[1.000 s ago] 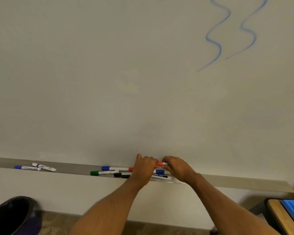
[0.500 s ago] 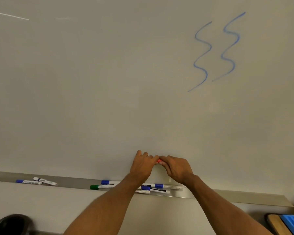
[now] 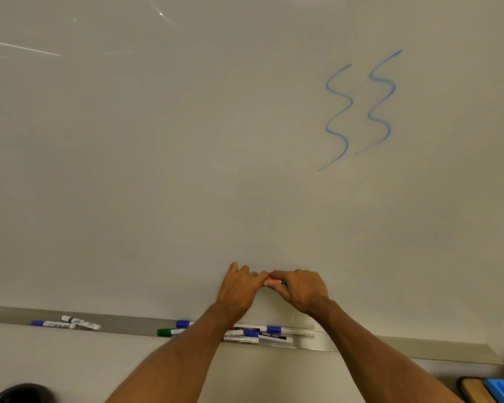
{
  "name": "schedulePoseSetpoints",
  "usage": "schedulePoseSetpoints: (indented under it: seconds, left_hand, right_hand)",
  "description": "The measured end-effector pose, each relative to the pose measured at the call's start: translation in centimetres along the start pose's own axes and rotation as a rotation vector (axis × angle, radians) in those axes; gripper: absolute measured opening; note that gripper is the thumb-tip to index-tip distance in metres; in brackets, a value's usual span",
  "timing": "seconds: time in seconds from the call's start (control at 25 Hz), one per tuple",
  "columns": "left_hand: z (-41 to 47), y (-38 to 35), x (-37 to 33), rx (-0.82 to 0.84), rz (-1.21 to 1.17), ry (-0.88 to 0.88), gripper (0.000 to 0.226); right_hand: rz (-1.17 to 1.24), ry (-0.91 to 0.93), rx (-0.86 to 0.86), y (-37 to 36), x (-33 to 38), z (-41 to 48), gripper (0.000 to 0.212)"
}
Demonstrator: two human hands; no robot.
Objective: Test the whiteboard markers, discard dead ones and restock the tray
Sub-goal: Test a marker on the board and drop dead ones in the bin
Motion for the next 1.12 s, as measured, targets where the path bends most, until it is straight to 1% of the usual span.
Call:
schedulePoseSetpoints:
  seconds: [0.08, 0.16, 0.2, 0.32, 0.36, 0.44, 0.6, 0.64, 0.72, 0.8, 1.0, 1.12]
  left_hand:
    - [0.0, 0.5, 0.0, -0.052, 0.04, -0.036, 0.036]
    - [0.0, 1.9, 0.7, -0.16, 0.042, -0.012, 0.038]
    - [0.1, 3.0, 1.3, -0.229, 0.038, 0.02, 0.035]
    - [0.5, 6.7, 3.5, -0.454, 0.05, 0.111, 0.019]
    - [0.9, 7.9, 4.2, -0.516, 0.073, 0.127, 0.025]
    - [2.1, 10.4, 5.3, -0.582, 0.113, 0.133, 0.039]
    - [5.8, 16.1, 7.2, -0.694, 0.128, 0.101, 0.046]
    - [6.9, 17.7, 7.7, -0.719, 0.132, 0.093, 0.047]
    - [9.3, 20.9, 8.4, -0.763, 0.146, 0.074, 0.049]
    - [11.5, 23.8, 8.8, -0.8, 0.165, 0.048, 0.051]
    - [16.2, 28.3, 10.1, -0.856, 0.21, 0.012, 0.052]
    - [17.7, 29.1, 11.3, -0.889, 0.197, 0.012, 0.051]
  right_hand:
    - [0.011, -0.024, -0.011, 0.5, -0.1, -0.1, 0.084]
    - [0.054, -0.062, -0.031, 1.1, -0.3, 0.0, 0.079]
    - [0.114, -0.086, -0.038, 1.6, -0.3, 0.1, 0.068]
    - [0.335, -0.09, -0.095, 4.2, 0.1, 1.2, 0.016]
    - [0.376, -0.079, -0.135, 5.5, 0.2, 1.8, 0.014]
    - [0.399, -0.066, -0.25, 8.7, 0.0, 3.1, 0.023]
    - [0.46, -0.027, -0.476, 16.3, 0.7, 6.0, 0.032]
    - [0.46, 0.014, -0.533, 18.3, 1.2, 6.5, 0.032]
    - [0.438, 0.104, -0.655, 21.8, 1.8, 7.4, 0.024]
    - [0.4, 0.153, -0.764, 24.7, 1.9, 8.1, 0.021]
    - [0.328, 0.177, -0.895, 28.8, 1.6, 9.7, 0.042]
    - [0.229, 0.184, -0.93, 29.9, 1.6, 10.7, 0.043]
Point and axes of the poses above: each hand's wrist, its own z-axis towards the middle knuckle, its own y-axis out of the back of the hand, x = y × z, the point moved 8 cm from there along z, towards the middle knuckle, and after that the axes turned 1 degree about y, right-handed, at the moved point
